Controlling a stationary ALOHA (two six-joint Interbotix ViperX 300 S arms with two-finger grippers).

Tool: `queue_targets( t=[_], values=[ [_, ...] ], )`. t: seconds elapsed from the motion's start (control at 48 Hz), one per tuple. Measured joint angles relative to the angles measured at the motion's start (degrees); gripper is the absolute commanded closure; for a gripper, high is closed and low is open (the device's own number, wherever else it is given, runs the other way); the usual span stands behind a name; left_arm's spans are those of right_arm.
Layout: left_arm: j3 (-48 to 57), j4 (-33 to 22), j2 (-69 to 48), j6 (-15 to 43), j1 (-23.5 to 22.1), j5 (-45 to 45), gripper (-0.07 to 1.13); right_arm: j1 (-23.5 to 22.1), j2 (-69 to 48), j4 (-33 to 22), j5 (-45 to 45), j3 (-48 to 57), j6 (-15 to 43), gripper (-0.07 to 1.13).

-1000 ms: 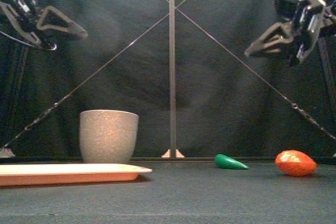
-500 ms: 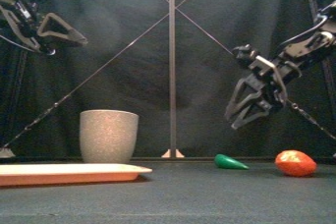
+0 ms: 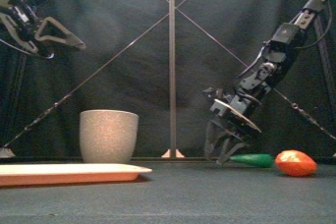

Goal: Pick the green pepper then place it on the pink plate
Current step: Pick the green pepper

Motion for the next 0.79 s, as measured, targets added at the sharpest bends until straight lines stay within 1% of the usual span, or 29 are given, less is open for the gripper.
queue_targets(
  t=[0.229,0.438,0.521,0.625,0.729,0.792],
  values=[
    [0.0,0.0,0.0,0.0,0.09,0.0,0.97,0.35,-0.35,-0.44,0.62,-0.18,-0.26,0.17],
    [0.0,0.0,-0.09,0.0,0.09,0.0,0.97,1.85,-7.21,-3.16,1.41,0.53,-0.26,0.17],
    [0.0,0.0,-0.09,-0.09,0.0,0.0,0.97,2.55,-12.13,-4.48,2.37,2.37,-0.26,0.17],
    [0.26,-0.18,-0.09,0.0,0.09,0.09,0.97,2.46,-17.49,-4.66,3.87,5.98,-0.26,0.17],
    [0.26,-0.18,-0.09,0.0,0.09,0.0,0.97,1.93,-21.8,-3.6,4.75,10.2,0.09,0.17],
    [0.35,-0.26,-0.09,0.0,0.09,0.09,0.97,1.14,-24.61,-2.02,5.1,13.1,0.18,0.17]
  ],
)
